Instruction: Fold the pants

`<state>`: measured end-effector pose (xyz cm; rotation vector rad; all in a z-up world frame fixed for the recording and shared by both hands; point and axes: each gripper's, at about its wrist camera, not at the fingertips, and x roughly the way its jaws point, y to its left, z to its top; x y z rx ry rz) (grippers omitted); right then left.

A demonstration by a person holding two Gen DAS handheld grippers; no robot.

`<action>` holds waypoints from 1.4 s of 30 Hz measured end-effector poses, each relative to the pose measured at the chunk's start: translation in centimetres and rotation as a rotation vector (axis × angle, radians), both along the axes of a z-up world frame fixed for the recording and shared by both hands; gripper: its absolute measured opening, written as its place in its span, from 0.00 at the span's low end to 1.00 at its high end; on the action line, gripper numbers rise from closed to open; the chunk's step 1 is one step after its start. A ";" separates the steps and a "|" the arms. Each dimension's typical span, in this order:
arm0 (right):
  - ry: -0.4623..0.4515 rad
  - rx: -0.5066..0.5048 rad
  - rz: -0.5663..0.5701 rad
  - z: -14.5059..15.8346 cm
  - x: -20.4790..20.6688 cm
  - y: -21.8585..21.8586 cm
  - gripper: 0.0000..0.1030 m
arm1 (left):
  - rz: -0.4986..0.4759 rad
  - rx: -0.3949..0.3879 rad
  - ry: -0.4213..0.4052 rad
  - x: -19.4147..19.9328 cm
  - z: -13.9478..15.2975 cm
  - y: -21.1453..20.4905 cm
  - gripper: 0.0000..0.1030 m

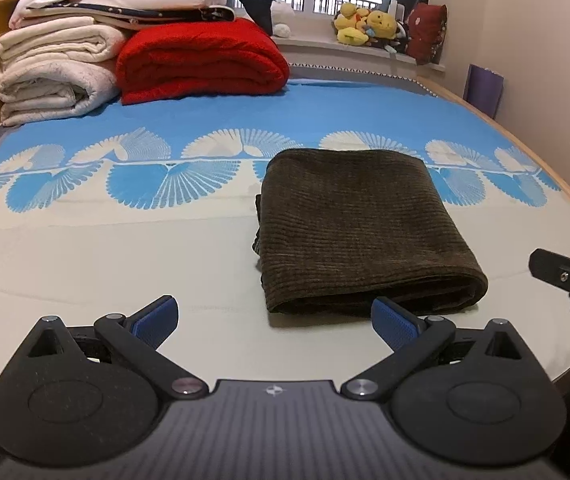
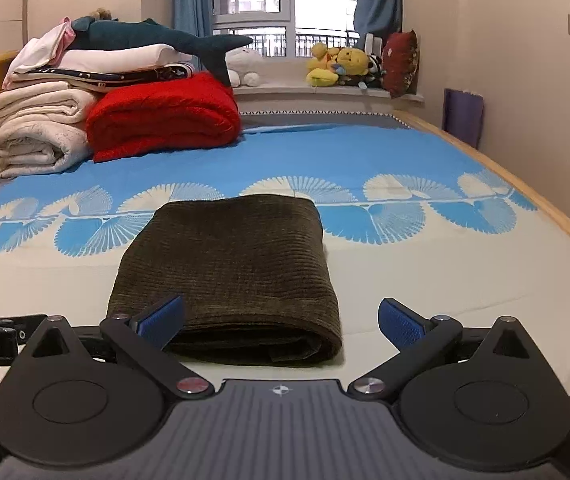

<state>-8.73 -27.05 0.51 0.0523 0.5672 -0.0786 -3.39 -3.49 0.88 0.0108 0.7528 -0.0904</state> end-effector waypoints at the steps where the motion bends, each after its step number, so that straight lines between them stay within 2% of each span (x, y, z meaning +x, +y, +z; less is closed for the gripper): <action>1: 0.004 0.008 -0.004 0.0 0.1 -0.2 0.99 | -0.001 0.003 0.007 0.2 -0.2 -0.1 1.00; 5: 0.017 0.029 -0.006 -0.1 0.1 -0.4 0.99 | -0.005 -0.006 0.025 0.5 -0.6 -0.6 1.00; 42: 0.048 0.053 0.033 -0.3 0.4 -0.7 0.99 | -0.018 -0.015 0.018 0.8 -0.8 -0.7 1.00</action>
